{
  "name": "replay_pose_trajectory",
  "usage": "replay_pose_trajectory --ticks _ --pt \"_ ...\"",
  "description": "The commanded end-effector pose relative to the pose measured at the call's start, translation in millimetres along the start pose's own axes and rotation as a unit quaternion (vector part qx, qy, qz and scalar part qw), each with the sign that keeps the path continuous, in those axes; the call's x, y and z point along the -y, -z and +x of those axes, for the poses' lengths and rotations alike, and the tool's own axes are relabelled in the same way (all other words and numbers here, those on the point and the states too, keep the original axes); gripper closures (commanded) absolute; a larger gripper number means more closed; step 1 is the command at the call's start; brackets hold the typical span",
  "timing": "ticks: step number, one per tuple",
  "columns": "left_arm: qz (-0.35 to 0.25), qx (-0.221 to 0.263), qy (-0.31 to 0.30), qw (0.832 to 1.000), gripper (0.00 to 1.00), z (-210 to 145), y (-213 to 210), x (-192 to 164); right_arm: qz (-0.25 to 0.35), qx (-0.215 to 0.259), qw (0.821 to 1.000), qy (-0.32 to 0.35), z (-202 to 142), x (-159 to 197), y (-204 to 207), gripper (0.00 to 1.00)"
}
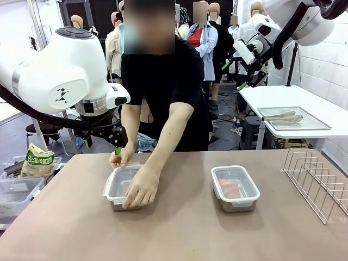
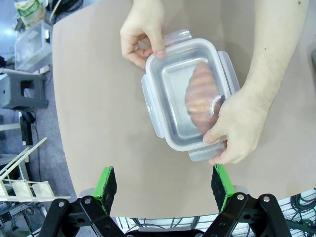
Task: Place the bread in airtight containers.
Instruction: Release when the human grabs the Airtight Container lid.
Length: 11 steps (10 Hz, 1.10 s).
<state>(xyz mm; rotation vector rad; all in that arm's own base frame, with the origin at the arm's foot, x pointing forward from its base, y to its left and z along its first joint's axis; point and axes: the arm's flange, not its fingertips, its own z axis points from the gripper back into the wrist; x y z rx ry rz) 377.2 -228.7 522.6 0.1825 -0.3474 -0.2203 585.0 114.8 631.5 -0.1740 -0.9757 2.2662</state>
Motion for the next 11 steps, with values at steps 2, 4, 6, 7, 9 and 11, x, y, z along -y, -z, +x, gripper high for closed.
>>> replay_pose_trajectory --ticks 2,4,6,7,9,11 --pt "0.000 -0.002 0.001 1.000 0.00 0.1 -0.7 -1.1 -0.002 -0.001 1.000 0.001 -0.6 -0.4 0.2 0.00" --pt "0.000 -0.002 0.001 1.000 0.00 0.1 -0.7 -1.1 -0.002 -0.001 1.000 0.001 -0.6 -0.4 0.2 0.00" --pt "0.000 -0.002 0.001 1.000 0.00 0.1 -0.7 -1.1 -0.002 -0.001 1.000 0.001 -0.6 -0.4 0.2 0.00" --pt "0.000 -0.002 0.001 1.000 0.00 0.1 -0.7 -1.1 -0.002 -0.001 1.000 0.001 -0.6 -0.4 0.2 0.00" --pt "0.000 -0.002 0.001 1.000 0.00 0.1 -0.7 -1.1 -0.002 -0.001 1.000 0.001 -0.6 -0.4 0.2 0.00" --pt "0.000 -0.002 0.001 1.000 0.00 0.1 -0.7 -1.1 -0.002 -0.001 1.000 0.001 -0.6 -0.4 0.2 0.00"
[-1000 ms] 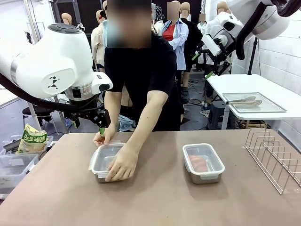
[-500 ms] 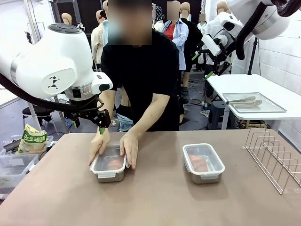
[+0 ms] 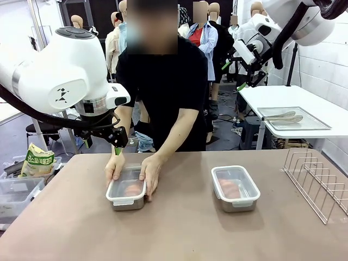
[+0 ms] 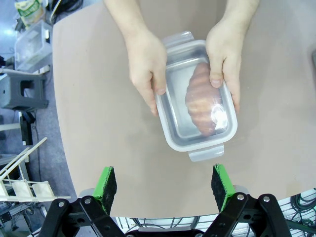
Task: Place the bread in airtight containers.
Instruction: Release when the human grabs the Airtight Container lid.
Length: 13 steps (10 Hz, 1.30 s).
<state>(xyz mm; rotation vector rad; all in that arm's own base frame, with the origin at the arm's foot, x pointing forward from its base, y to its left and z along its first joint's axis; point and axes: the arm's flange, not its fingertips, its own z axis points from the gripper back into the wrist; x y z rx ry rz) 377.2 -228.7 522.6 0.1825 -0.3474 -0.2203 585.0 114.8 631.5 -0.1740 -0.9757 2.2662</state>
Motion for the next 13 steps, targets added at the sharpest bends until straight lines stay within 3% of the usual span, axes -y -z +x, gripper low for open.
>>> replay_pose_trajectory --ticks 1,13 --pt "0.000 -0.002 0.001 1.000 0.00 0.1 -0.7 -1.1 -0.002 -0.001 1.000 0.001 -0.6 -0.4 0.2 0.00" --pt "0.000 -0.002 0.001 1.000 0.00 0.1 -0.7 -1.1 -0.002 -0.001 1.000 0.001 -0.6 -0.4 0.2 0.00"
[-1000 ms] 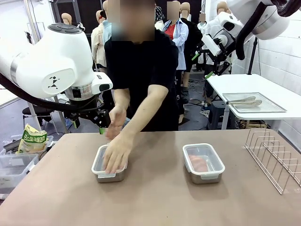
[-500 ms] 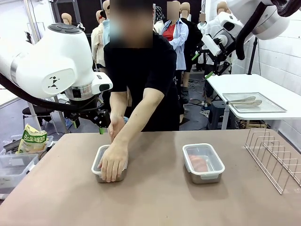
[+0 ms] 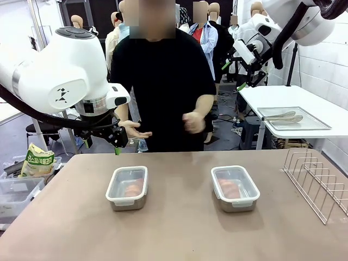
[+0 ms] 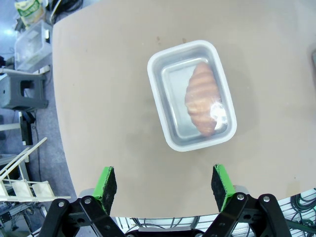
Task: Place the bread in airtight containers.
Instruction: Release when the human grabs the Airtight Container lid.
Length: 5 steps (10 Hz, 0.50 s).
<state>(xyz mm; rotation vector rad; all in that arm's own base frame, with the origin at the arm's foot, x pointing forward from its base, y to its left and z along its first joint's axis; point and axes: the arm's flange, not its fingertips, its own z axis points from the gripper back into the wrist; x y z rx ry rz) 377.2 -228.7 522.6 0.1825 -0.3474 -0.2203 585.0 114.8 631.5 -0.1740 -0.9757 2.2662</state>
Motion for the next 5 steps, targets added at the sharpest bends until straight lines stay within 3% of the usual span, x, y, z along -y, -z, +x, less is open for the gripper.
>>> replay_pose_trajectory --ticks 1,5 --pt "0.000 -0.002 0.001 1.000 0.00 0.1 -0.7 -1.1 -0.002 -0.001 1.000 0.001 -0.6 -0.4 0.2 0.00" --pt "0.000 -0.002 0.001 1.000 0.00 0.1 -0.7 -1.1 -0.002 -0.001 1.000 0.001 -0.6 -0.4 0.2 0.00"
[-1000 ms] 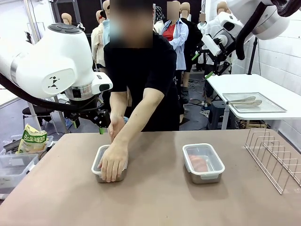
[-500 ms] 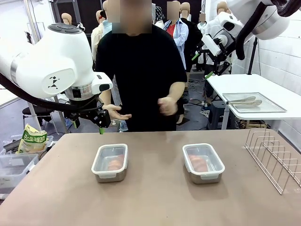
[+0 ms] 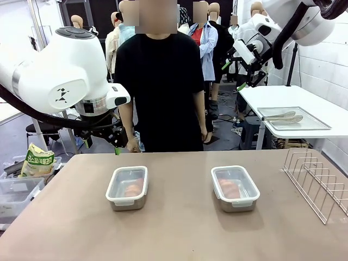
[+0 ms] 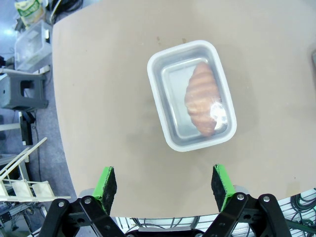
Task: Place the bread in airtight containers.
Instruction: Release when the human grabs the Airtight Container lid.
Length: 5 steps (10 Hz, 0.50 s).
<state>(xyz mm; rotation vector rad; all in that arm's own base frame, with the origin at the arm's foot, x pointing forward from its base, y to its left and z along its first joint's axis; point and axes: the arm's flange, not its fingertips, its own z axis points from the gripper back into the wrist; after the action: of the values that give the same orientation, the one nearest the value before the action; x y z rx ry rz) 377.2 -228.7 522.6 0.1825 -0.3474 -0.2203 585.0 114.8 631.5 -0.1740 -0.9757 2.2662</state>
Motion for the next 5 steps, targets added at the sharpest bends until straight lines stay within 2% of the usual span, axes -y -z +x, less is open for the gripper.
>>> replay_pose_trajectory --ticks 1,5 --pt "0.000 -0.002 0.001 1.000 0.00 0.1 -0.7 -1.1 -0.002 -0.001 1.000 0.001 -0.6 -0.4 0.2 0.00" --pt "0.000 -0.002 0.001 1.000 0.00 0.1 -0.7 -1.1 -0.002 -0.001 1.000 0.001 -0.6 -0.4 0.2 0.00"
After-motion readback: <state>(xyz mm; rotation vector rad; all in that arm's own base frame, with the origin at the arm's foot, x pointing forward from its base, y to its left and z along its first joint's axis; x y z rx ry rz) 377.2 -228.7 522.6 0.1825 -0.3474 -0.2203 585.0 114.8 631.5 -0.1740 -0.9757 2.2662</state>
